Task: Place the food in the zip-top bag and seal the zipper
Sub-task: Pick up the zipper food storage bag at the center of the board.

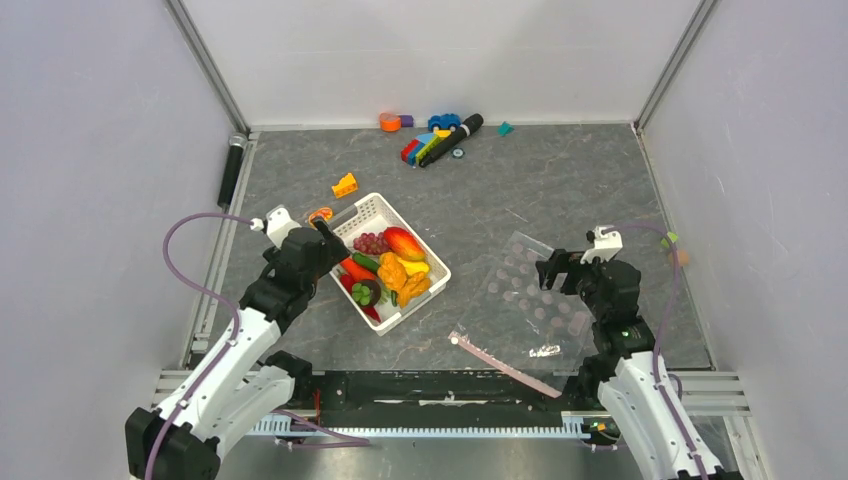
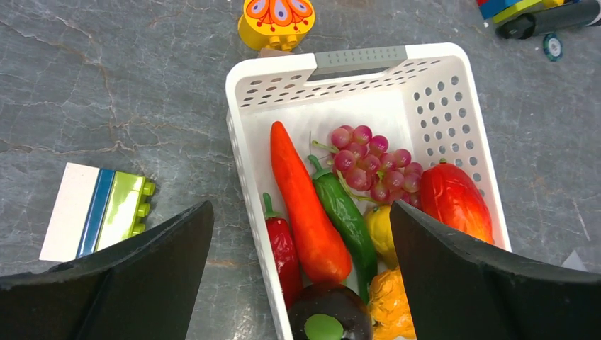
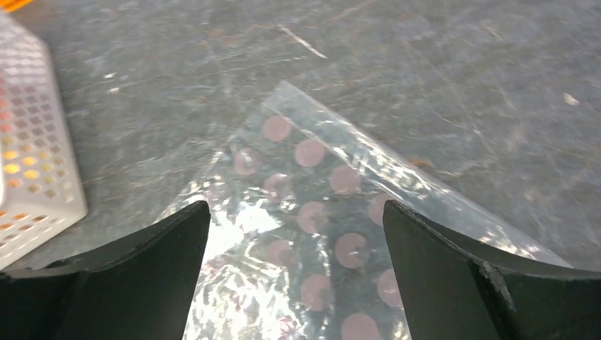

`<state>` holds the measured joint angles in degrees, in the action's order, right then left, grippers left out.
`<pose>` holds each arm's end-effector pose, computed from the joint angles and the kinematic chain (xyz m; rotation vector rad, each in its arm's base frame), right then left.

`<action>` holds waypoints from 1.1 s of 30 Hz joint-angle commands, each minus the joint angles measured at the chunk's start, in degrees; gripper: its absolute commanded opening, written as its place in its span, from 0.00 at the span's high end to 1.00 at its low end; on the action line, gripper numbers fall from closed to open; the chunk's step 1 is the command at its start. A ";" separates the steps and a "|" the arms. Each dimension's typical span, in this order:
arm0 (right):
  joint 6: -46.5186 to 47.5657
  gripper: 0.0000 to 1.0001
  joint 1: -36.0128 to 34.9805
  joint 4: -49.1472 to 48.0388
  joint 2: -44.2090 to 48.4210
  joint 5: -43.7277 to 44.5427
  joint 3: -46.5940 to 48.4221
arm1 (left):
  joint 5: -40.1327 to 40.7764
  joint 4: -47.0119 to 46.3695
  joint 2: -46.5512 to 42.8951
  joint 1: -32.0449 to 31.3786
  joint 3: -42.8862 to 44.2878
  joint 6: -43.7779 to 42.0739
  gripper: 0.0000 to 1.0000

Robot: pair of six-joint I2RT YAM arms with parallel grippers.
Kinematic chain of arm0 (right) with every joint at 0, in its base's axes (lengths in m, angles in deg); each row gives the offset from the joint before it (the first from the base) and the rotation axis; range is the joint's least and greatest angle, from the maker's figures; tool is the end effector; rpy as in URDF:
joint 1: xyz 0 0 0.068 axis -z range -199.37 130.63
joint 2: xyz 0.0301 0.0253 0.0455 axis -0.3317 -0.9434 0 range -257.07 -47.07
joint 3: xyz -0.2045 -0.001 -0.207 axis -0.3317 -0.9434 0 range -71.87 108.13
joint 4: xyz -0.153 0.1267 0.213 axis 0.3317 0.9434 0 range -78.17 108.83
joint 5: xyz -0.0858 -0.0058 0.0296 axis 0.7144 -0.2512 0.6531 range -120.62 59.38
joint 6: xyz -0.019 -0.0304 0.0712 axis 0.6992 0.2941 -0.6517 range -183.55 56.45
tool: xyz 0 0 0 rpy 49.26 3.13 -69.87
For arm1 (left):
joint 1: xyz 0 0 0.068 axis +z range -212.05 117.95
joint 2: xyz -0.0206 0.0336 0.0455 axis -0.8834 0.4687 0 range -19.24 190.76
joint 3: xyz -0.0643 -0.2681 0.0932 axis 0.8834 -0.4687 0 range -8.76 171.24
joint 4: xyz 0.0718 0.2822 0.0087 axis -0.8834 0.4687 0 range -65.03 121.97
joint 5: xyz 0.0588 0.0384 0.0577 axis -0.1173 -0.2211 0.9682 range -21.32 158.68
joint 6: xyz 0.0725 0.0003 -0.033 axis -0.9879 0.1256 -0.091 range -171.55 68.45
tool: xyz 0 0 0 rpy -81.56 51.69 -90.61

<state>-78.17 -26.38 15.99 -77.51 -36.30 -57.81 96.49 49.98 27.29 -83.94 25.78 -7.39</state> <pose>0.1895 0.0300 0.1864 0.0621 1.9421 0.3471 0.2124 -0.0509 0.2389 -0.6658 2.0286 -0.1360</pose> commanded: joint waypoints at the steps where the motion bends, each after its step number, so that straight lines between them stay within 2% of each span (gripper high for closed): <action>1: 1.57 0.02 0.02 -3.78 1.70 -15.27 -1.19 | -1.23 -4.23 -1.53 -0.04 1.86 1.68 0.00; 3: 2.69 0.02 -0.42 -9.90 -0.71 -31.82 -2.34 | -1.15 -5.15 -1.37 -0.07 2.03 0.83 0.00; 4: 2.59 0.02 -1.68 -9.49 -2.54 -36.02 -1.50 | -0.87 -5.15 -1.22 -0.04 2.27 0.47 0.00; 5: 3.45 0.02 -3.43 -6.81 -5.24 -35.54 -0.18 | -0.47 -5.08 -1.07 -0.01 2.66 0.13 0.00; 6: 5.77 0.02 -7.53 -1.66 -7.75 -30.94 2.05 | -0.03 -5.15 -1.04 -0.07 2.87 -0.24 0.00; 7: 7.67 0.02 -13.10 2.47 -9.97 -22.25 4.44 | 0.45 -5.15 -1.08 -0.04 3.03 -0.38 0.00; 9: 9.32 0.02 -24.08 6.65 -14.93 -9.11 7.40 | 1.45 -5.12 -1.41 -0.05 2.86 -0.61 0.00; 13: 8.97 0.02 -36.22 10.70 -23.39 -1.12 11.74 | 3.65 -4.85 -2.27 -0.01 1.88 -1.42 0.00; 18: 3.71 0.02 -46.51 19.73 -30.76 11.15 15.95 | 4.74 -4.95 -2.93 -0.04 1.07 -2.24 0.00; 25: 2.07 0.02 -56.84 20.61 -37.01 13.53 16.68 | 5.00 -6.03 -1.81 -0.08 0.15 -2.19 0.00; 29: 2.24 0.02 -57.59 17.25 -39.16 12.85 16.37 | 5.23 -6.12 -0.65 -0.06 0.62 -2.49 0.00; 33: 0.22 0.02 -57.52 16.31 -42.21 17.26 16.26 | 5.23 -6.12 0.04 -0.04 0.47 -2.37 0.00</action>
<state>-76.11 -83.77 33.22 -116.59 -24.89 -41.90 100.03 46.07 26.89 -83.94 26.00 -8.11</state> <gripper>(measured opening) 0.979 0.994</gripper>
